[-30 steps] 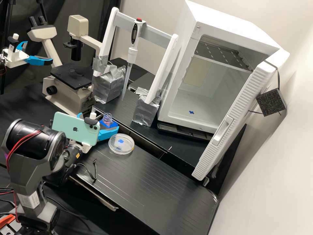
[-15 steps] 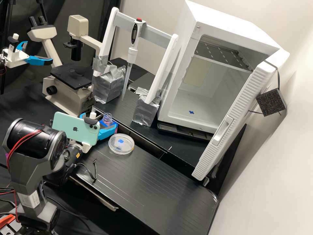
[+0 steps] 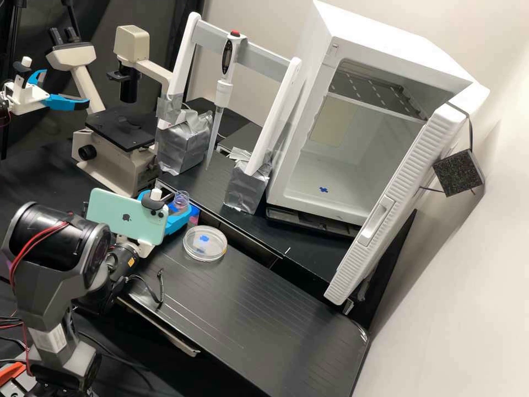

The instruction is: Close the bottle

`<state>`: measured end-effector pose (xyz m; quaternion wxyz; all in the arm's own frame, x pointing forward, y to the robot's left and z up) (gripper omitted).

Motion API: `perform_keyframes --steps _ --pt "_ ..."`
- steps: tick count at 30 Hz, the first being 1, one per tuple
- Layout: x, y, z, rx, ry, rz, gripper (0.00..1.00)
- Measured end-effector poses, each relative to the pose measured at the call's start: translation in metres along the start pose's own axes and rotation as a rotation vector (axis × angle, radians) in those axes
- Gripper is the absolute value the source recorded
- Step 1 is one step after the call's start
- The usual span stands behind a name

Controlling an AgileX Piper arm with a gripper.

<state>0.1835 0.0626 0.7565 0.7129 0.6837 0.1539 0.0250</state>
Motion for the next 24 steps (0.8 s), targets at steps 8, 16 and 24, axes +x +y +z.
perform_keyframes --steps 8,16,24 --pt "-0.0003 -0.0031 -0.0034 0.001 0.018 -0.016 0.0" --pt "-0.0005 -0.0051 -0.0056 0.002 0.028 -0.026 0.0" --pt "-0.0005 -0.0049 -0.0055 0.003 0.027 -0.025 0.0"
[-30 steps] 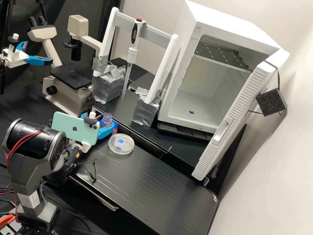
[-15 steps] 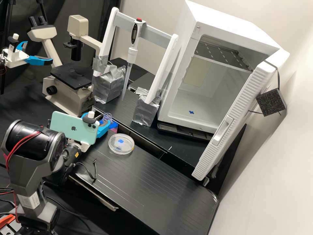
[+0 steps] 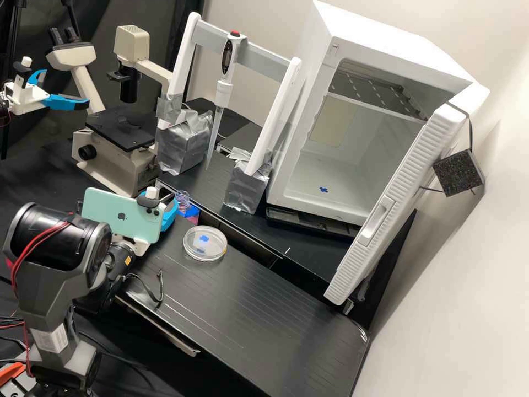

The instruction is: Close the bottle

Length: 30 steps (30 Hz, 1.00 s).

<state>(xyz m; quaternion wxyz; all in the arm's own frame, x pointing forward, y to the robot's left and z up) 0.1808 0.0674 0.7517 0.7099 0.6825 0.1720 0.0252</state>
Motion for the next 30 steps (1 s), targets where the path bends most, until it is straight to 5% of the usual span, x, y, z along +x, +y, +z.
perform_keyframes --steps 19,30 --pt "0.0 0.003 0.003 -0.001 -0.015 0.018 0.0" --pt "0.0 0.027 -0.006 -0.002 0.026 0.128 0.0"
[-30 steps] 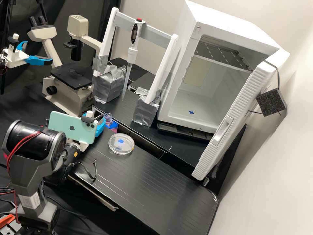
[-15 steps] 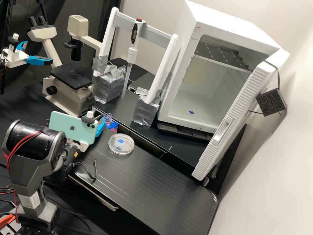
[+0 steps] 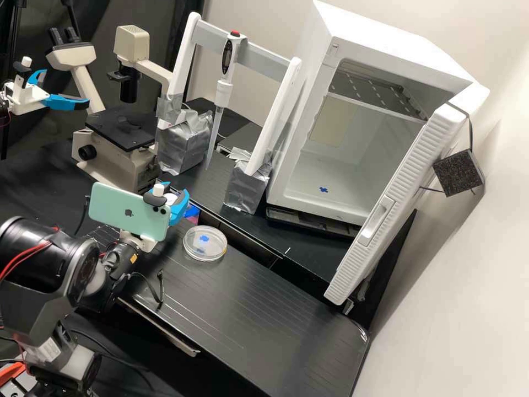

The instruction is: Close the bottle

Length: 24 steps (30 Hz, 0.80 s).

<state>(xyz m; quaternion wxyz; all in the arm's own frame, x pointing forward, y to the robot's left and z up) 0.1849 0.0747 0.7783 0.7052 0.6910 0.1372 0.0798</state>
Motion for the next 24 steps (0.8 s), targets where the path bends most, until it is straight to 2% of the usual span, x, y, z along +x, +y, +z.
perform_keyframes --steps 8,17,24 --pt "0.028 0.007 -0.009 0.004 0.036 0.043 0.0" --pt "0.058 -0.001 -0.003 0.001 0.011 0.023 0.0" --pt "0.064 -0.011 0.006 -0.001 -0.027 -0.013 0.0"
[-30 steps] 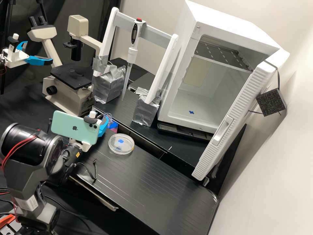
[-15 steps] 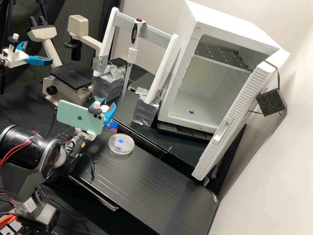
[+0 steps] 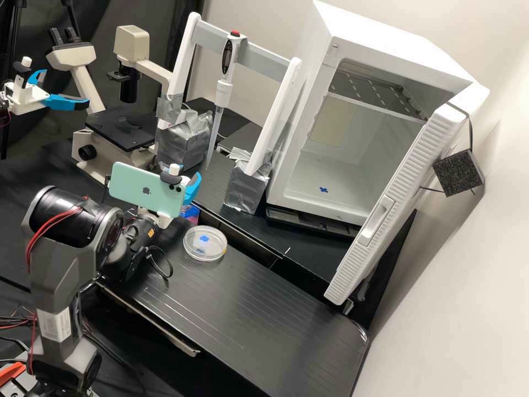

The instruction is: Close the bottle

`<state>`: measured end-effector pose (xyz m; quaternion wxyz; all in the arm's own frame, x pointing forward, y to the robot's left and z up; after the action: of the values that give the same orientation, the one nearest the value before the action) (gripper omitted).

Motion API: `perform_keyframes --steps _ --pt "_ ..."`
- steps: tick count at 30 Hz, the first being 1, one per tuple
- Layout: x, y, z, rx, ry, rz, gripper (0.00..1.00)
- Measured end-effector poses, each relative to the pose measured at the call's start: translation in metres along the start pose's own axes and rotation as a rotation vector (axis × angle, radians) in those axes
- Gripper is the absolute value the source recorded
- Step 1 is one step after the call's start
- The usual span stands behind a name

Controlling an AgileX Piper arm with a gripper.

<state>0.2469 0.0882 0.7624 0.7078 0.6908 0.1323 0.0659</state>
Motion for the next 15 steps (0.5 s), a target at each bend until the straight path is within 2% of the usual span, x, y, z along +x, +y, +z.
perform_keyframes --steps 15 --pt "0.0022 -0.0072 0.0067 -0.004 -0.005 0.0 0.0"
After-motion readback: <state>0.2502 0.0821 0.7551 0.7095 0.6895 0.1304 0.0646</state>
